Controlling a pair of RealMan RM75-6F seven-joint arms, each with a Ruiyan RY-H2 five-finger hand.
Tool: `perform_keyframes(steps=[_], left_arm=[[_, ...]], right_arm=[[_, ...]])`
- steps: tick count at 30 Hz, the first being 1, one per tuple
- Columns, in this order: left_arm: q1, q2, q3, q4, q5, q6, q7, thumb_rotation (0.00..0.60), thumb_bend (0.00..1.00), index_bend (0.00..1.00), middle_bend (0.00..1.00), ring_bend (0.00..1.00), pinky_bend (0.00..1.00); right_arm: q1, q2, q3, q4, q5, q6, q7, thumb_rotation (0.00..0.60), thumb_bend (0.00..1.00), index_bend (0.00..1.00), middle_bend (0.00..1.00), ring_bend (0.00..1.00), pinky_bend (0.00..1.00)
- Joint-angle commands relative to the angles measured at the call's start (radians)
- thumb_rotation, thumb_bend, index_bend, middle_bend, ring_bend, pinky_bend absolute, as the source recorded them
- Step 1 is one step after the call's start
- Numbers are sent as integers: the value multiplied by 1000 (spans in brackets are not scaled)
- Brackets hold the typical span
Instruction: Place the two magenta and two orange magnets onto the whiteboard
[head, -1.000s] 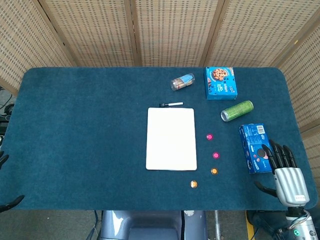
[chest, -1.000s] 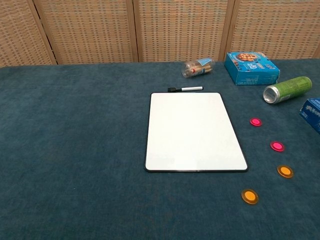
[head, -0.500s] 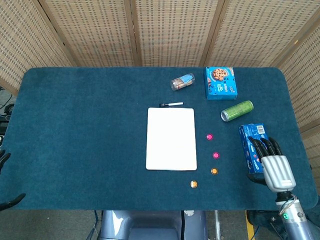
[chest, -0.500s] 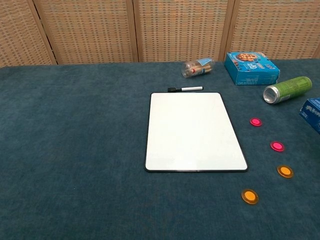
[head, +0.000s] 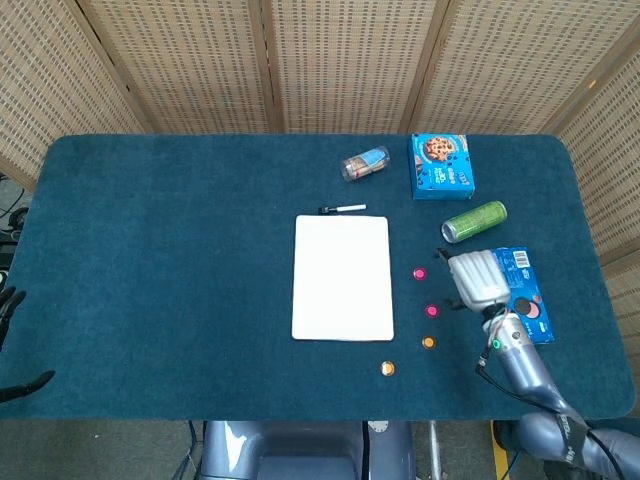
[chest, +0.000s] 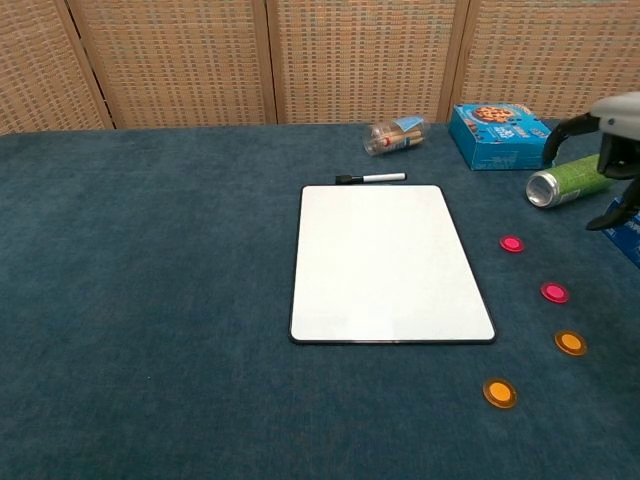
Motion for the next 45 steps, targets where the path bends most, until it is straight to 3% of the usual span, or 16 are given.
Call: perform_keyframes(steps=[1,4,12,27,45], left_arm=[[-6,2,-7,-6,-14,-10,4,600,16,0,0,0,0],[-7,2,-9,-8,-17,-11,7,600,16,0,0,0,0],[-12,2,-9,-4,-25,-24,6,600,16,0,0,0,0],[-17,6,-10,-4,-28,-35,1,600,16,0,0,0,0],[-19,7,-14,-5,-38,-37,-1,600,17,0,0,0,0]], right_arm=[[123,-120,16,121,172,-70,-115,600,176,381,983,997,1000],[163,-178,5,197,236,-69,-146,600,236,426,983,997,1000],[206,-234,-27,271,299,-63,-171,600,311,429,983,997,1000],[264,-313,-62,390,386,-56,-220,600,311,429,983,997,1000],[278,-339,-92,441,417,-72,-224,600,311,430,983,997,1000]])
